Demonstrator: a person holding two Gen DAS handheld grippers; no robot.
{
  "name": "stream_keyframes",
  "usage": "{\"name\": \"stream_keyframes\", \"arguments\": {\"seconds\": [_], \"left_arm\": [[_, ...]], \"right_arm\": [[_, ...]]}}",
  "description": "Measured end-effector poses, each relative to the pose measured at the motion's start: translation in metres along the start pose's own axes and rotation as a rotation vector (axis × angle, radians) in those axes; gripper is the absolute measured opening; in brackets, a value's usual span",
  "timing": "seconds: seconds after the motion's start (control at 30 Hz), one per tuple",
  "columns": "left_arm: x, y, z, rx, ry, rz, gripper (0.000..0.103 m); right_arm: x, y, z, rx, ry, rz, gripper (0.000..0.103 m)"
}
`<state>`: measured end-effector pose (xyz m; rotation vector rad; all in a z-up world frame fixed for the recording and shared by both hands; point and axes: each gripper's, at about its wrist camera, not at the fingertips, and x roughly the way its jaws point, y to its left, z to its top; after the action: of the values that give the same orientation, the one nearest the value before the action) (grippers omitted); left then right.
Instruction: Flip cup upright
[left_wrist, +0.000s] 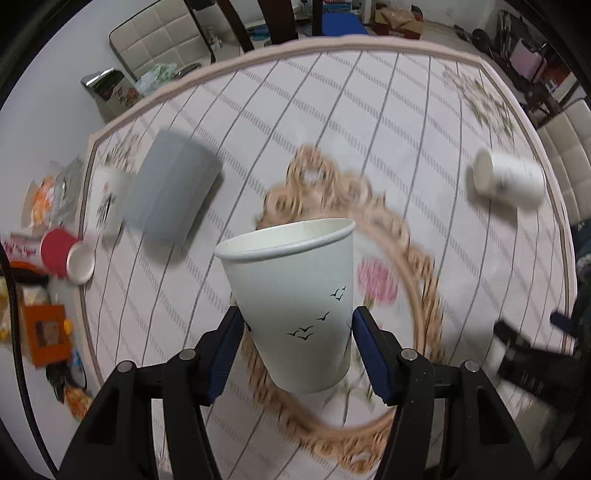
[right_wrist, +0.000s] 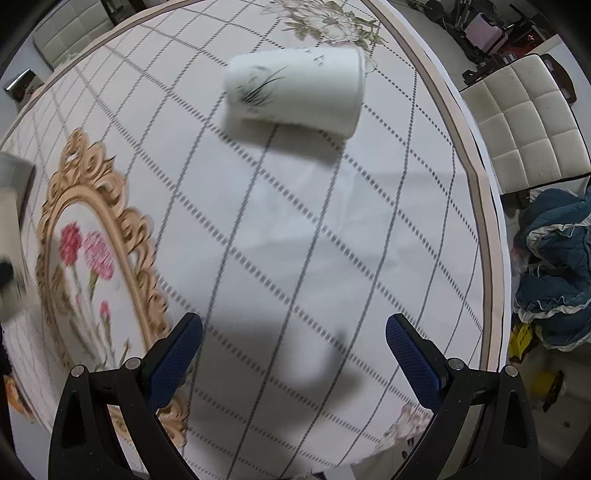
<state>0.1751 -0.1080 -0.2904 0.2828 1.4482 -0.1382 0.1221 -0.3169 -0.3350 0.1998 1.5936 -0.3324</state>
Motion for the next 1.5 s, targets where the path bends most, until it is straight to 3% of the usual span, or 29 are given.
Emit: {"name": "stream_keyframes", "arguments": {"seconds": [0.2,0.4,0.67,1.03,1.07,1.13,1.17,1.33,1.43,1.5], "left_arm": [[0.000,0.013,-0.058,-0.068,0.050,-0.061,0.058],[0.014,0.009,-0.086,-0.100,0.085,-0.109,0.058],[0.036,0.000,-0.086,-0.109,0.100,-0.128,0.058],[0.048,-0.007,-0.075,-0.102,0.114,-0.135,0.061],[0.049,-0.006,-0.074,-0.102,0.114,-0.136,0.064],[0.046,-0.006,-0.070,-0.103,0.114,-0.134,0.087],[0.043,-0.006,-0.068,-0.104,0.112,-0.142,0.091],[0.020,0.008,-0.065,-0.133,0.070,-0.199,0.093],[0.000,0.025,-0.067,-0.147,0.000,-0.178,0.103],[-0.010,0.041,-0.074,-0.168,-0.044,-0.157,0.103]], "right_arm": [[-0.016,0.023,-0.040,-0.021,-0.009,-0.010,0.101],[-0.021,0.034,-0.076,-0.029,-0.019,-0.042,0.101],[-0.015,0.020,-0.102,-0.002,-0.018,-0.087,0.101],[-0.004,-0.003,-0.089,0.014,-0.004,-0.115,0.101],[-0.005,-0.003,-0.089,0.013,-0.003,-0.115,0.101],[-0.004,-0.005,-0.089,0.014,-0.001,-0.114,0.101],[-0.005,-0.005,-0.088,0.016,-0.001,-0.111,0.101],[-0.009,-0.008,-0.083,0.025,-0.006,-0.096,0.101],[-0.014,-0.006,-0.083,0.028,-0.014,-0.071,0.101],[-0.018,-0.003,-0.082,0.025,-0.017,-0.053,0.101]]}}
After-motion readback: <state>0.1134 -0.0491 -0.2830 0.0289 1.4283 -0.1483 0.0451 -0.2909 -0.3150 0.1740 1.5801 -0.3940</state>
